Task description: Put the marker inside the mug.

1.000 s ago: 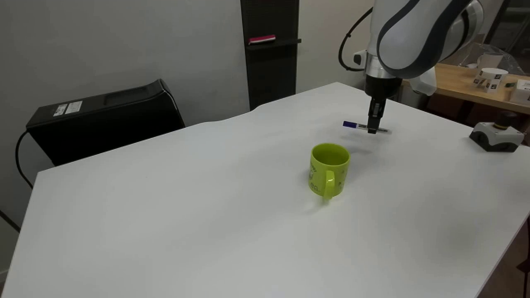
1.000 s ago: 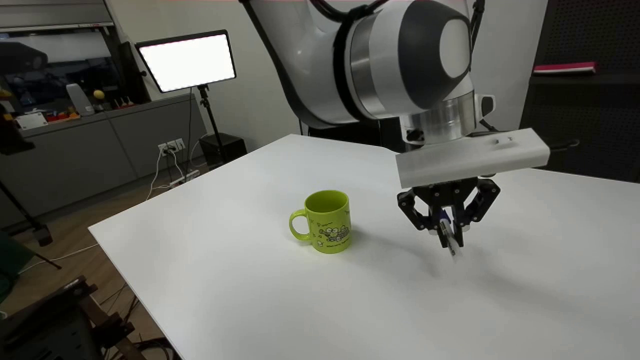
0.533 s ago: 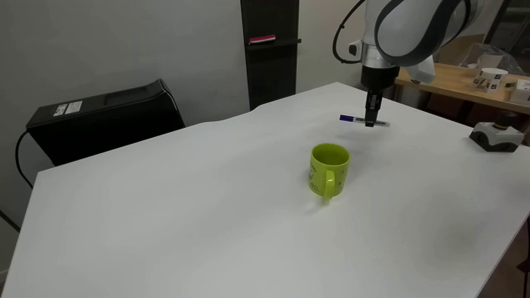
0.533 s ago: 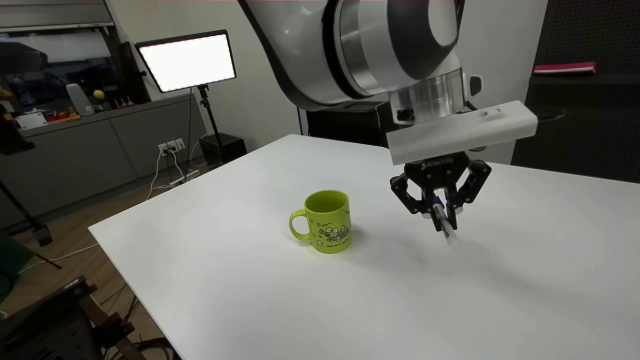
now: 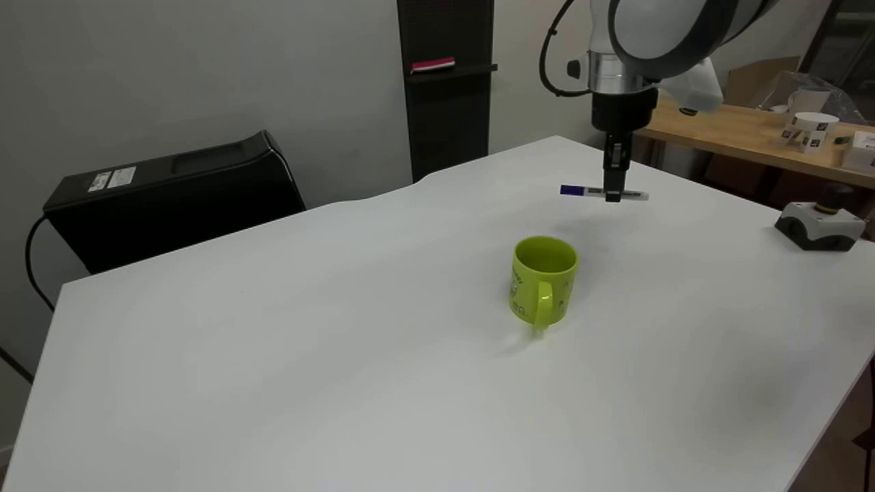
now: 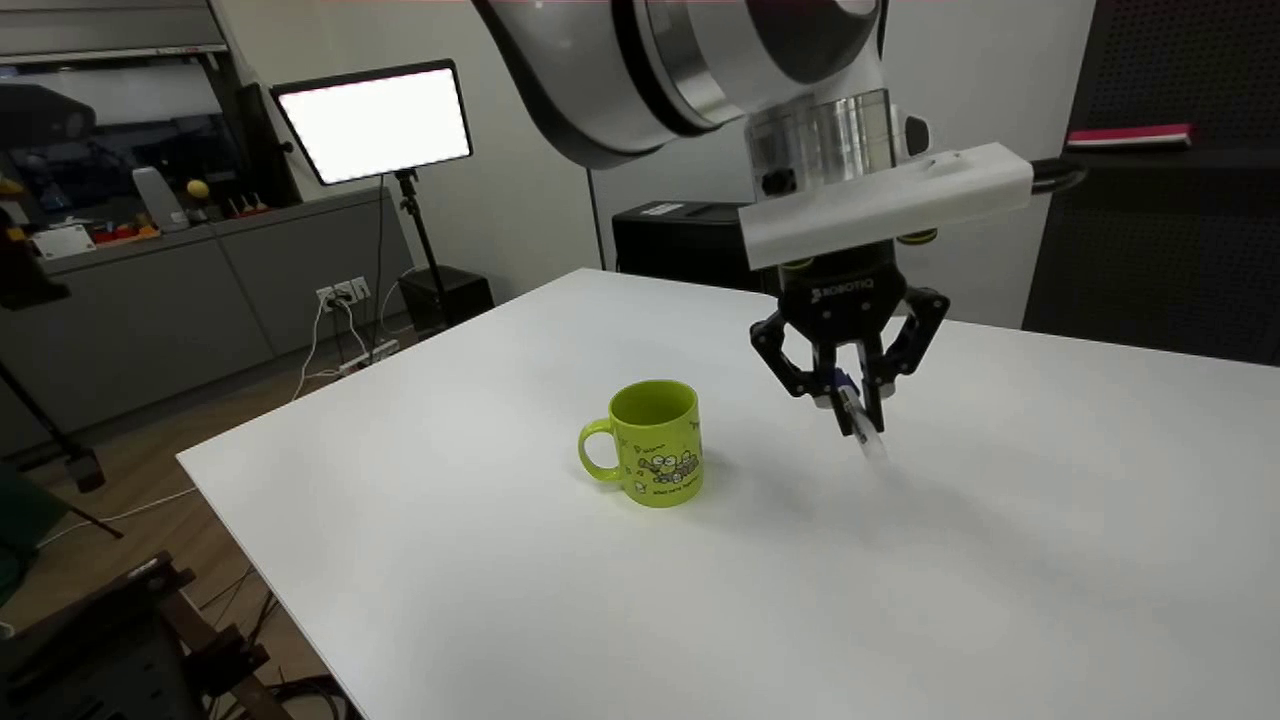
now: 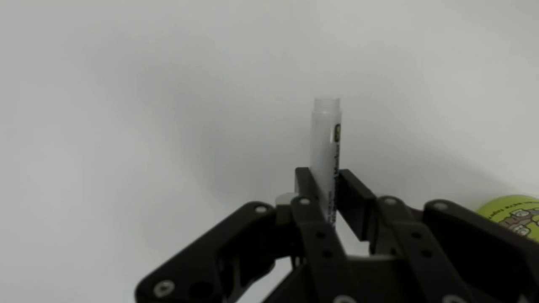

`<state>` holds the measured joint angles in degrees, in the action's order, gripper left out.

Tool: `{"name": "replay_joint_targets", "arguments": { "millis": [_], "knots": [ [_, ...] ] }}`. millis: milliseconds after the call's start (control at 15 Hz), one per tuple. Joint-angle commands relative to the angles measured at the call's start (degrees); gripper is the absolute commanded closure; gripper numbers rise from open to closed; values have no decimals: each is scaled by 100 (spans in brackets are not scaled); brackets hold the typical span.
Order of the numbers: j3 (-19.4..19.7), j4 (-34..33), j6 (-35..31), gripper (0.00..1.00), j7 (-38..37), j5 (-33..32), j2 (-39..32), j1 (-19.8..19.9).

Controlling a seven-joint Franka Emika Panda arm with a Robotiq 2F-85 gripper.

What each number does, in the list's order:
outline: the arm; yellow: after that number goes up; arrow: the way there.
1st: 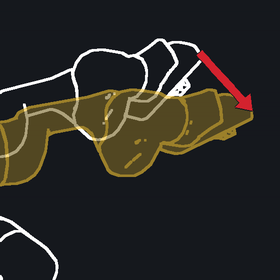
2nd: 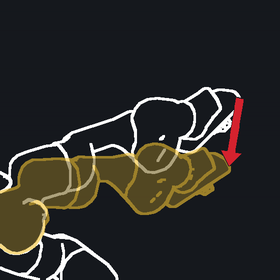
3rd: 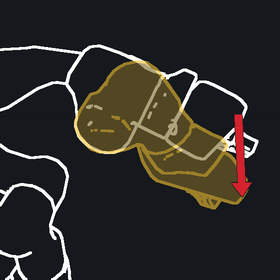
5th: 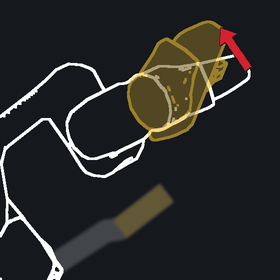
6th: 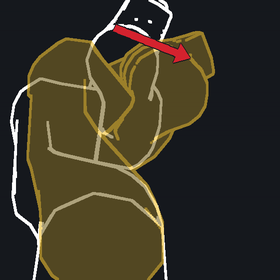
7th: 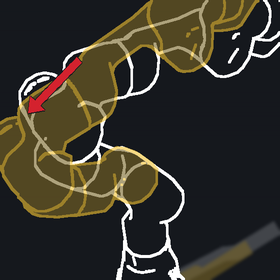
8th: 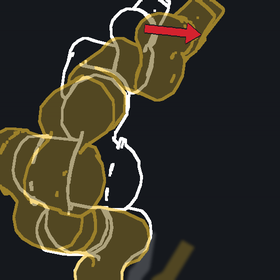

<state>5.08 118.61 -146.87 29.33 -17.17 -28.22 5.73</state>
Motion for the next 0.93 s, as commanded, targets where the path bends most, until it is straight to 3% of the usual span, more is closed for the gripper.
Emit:
{"name": "replay_joint_targets", "arguments": {
  "millis": [0, 867],
  "knots": [
    [-58, 114, 444, 95, -178, -161, 332, -47],
    [-289, 229, 1633, 95, -343, -551, 809, -491]
  ]
}}
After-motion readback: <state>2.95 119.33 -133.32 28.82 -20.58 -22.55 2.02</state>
